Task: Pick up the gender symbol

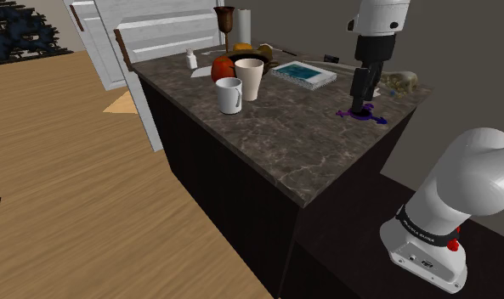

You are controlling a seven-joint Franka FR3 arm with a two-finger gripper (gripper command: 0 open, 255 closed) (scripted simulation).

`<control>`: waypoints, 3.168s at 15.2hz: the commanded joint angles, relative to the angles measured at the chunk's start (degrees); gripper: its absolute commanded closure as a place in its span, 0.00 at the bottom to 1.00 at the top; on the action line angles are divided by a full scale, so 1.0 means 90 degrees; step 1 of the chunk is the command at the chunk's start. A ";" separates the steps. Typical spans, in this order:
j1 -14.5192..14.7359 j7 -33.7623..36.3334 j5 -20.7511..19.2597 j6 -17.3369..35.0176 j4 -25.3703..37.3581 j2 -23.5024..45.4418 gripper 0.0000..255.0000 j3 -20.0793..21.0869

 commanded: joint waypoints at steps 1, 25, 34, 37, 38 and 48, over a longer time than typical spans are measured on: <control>0.0000 0.0000 0.0000 0.0000 0.0000 0.0000 0.00 0.0000; -0.0907 -0.1770 -0.2377 0.1926 -0.1576 0.0276 1.00 -0.1554; -0.0909 -0.1766 -0.2374 0.1925 -0.1591 0.0260 1.00 -0.1548; -0.0897 -0.1804 -0.2326 0.1650 -0.1366 0.0209 1.00 -0.1501; -0.0892 -0.1816 -0.2311 0.1560 -0.1289 0.0195 1.00 -0.1486; -0.0853 -0.1935 -0.2180 0.0707 -0.0463 0.0161 1.00 -0.1352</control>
